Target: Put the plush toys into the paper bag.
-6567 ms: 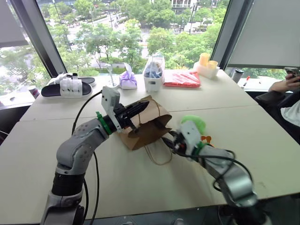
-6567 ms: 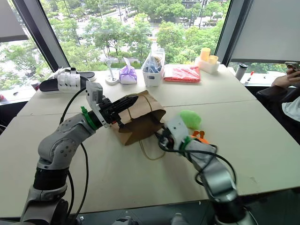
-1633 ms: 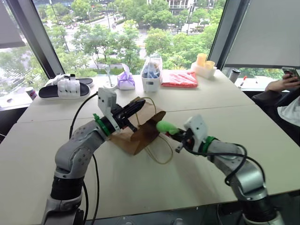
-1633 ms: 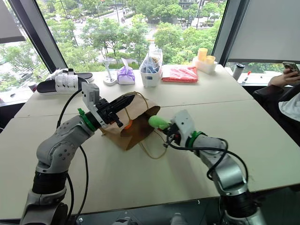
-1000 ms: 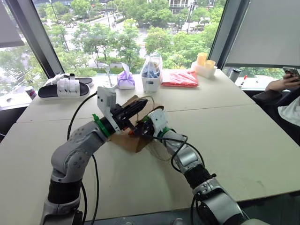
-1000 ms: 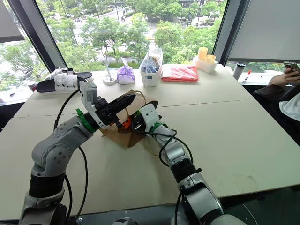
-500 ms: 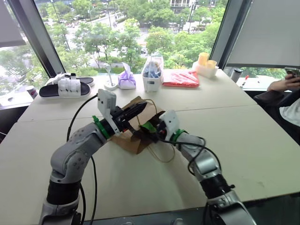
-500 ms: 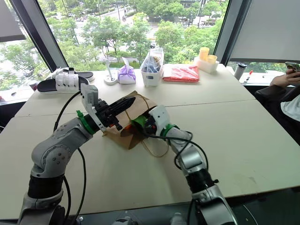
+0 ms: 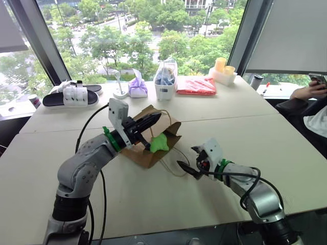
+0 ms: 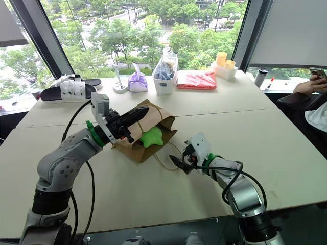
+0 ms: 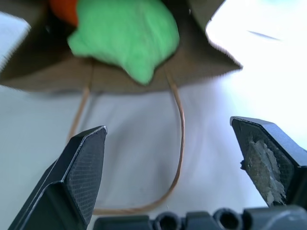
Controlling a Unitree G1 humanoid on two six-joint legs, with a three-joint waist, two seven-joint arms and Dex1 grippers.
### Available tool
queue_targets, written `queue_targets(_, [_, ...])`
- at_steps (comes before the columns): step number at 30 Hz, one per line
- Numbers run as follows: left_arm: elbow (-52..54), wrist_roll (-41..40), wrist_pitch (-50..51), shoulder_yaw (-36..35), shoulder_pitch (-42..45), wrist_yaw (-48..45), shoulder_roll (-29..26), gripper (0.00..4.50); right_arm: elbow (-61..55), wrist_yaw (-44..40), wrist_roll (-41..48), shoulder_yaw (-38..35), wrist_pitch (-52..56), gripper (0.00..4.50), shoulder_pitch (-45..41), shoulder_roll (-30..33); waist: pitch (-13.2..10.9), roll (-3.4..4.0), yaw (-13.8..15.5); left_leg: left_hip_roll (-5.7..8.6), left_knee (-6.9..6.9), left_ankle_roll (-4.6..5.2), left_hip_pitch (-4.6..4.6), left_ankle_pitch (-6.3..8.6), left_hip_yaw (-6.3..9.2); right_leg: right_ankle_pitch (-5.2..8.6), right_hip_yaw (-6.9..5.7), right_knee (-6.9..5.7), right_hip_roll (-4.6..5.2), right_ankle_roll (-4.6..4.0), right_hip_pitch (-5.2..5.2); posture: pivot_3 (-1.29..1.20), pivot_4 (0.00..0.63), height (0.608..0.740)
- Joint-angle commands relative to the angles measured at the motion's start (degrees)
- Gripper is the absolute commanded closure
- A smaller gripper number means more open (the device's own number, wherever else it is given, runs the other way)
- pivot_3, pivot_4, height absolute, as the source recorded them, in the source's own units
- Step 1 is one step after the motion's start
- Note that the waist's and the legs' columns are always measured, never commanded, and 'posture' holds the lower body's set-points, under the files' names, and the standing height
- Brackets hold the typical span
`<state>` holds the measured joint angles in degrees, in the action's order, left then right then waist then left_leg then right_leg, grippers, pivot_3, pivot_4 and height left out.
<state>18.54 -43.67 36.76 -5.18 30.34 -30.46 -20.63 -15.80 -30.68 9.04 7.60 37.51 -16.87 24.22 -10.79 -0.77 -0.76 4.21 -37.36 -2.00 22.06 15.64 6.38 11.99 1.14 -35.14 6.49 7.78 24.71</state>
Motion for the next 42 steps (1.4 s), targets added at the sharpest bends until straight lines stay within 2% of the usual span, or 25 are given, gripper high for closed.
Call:
queue_targets(1, [1.60,0.40,-1.23,-0.08,1.41,-0.42,-0.15,4.50,2.40,2.14,-2.90,1.95,0.22,0.04,-2.08,-0.37,0.00,0.00,0.01,0.00,0.00,0.00,0.00,0.00,0.00,0.00,0.01,0.00,0.00,0.00,0.00,0.00,0.150,0.740])
queue_targets(3, [1.72,0.54,-1.19,-0.08,1.42,-0.32,-0.06,4.50,3.98,2.74,-3.60,2.67,0.66,0.04,-3.04,-0.80,0.00,0.00,0.02,0.00,0.00,-0.01,0.00,0.00,0.00,0.00,0.00,0.00,0.00,0.00,0.00,0.00,0.150,0.740])
queue_targets(6, [2.10,0.84,-0.92,-0.07,1.32,0.19,-0.05,4.50,6.35,3.44,-3.60,3.14,2.06,0.83,-5.05,-2.31,0.00,0.00,-0.03,0.00,0.00,-0.01,0.00,-0.01,0.01,0.00,0.00,0.00,0.00,0.00,0.00,0.00,0.150,0.740])
queue_targets(13, [2.08,1.02,-1.22,-0.49,1.03,0.41,-0.15,4.50,9.75,3.55,-3.67,3.85,3.33,4.47,-8.21,-3.74,0.00,0.00,0.11,0.01,-0.01,-0.03,0.00,-0.01,0.02,0.00,-0.01,0.00,0.00,0.00,-0.01,0.00,0.150,0.740])
queue_targets(19, [1.10,1.93,-2.29,-1.22,1.96,0.74,-0.10,4.50,3.69,2.46,1.33,-1.50,8.65,4.47,-11.18,-3.12,0.00,0.00,0.04,0.01,0.00,-0.02,0.00,-0.01,0.03,0.00,0.00,0.01,0.00,0.00,-0.01,0.00,0.150,0.740])
queue_targets(23, [-1.58,-1.33,-1.55,-4.35,9.61,3.67,1.91,4.50,-1.05,1.99,8.69,-11.21,14.30,4.47,-20.66,-1.85,-0.04,-0.01,0.12,0.01,-0.07,-0.03,0.14,-0.02,0.08,-0.03,-0.04,0.00,0.00,-0.02,0.07,0.00,0.150,0.740])
queue_targets(26, [-3.85,-1.77,-1.43,-5.24,13.79,4.03,2.13,4.50,-0.44,1.64,11.94,-15.11,17.53,4.47,-27.17,-0.34,-0.01,-0.01,0.12,0.01,-0.08,-0.03,0.14,-0.02,0.09,-0.03,-0.08,0.00,0.00,-0.03,0.07,0.00,0.150,0.740])
queue_targets(32, [-7.75,-0.51,-0.32,-5.21,15.53,5.09,1.41,4.50,3.25,1.11,14.66,-16.13,18.89,4.47,-33.06,0.98,-0.01,-0.01,-0.15,0.01,0.05,-0.05,0.12,-0.03,0.05,-0.03,-0.08,0.04,0.01,-0.02,0.10,0.00,0.150,0.740])
queue_targets(39, [-9.60,5.68,-2.20,-1.28,9.80,2.34,0.16,4.50,5.22,0.96,13.38,-13.31,16.63,4.47,-30.55,1.89,-0.01,-0.01,-0.13,0.01,0.04,-0.05,0.18,-0.03,0.01,-0.03,-0.05,0.01,0.02,-0.02,0.19,0.00,0.150,0.740])
queue_targets(42, [-8.99,6.02,-1.44,-0.80,7.44,1.06,-0.70,3.60,4.85,0.77,13.36,-12.84,15.74,4.50,-29.41,2.51,-0.01,-0.01,-0.13,0.01,0.04,-0.05,0.18,-0.03,0.01,-0.03,-0.05,0.02,0.02,-0.02,0.19,0.00,0.150,0.740])
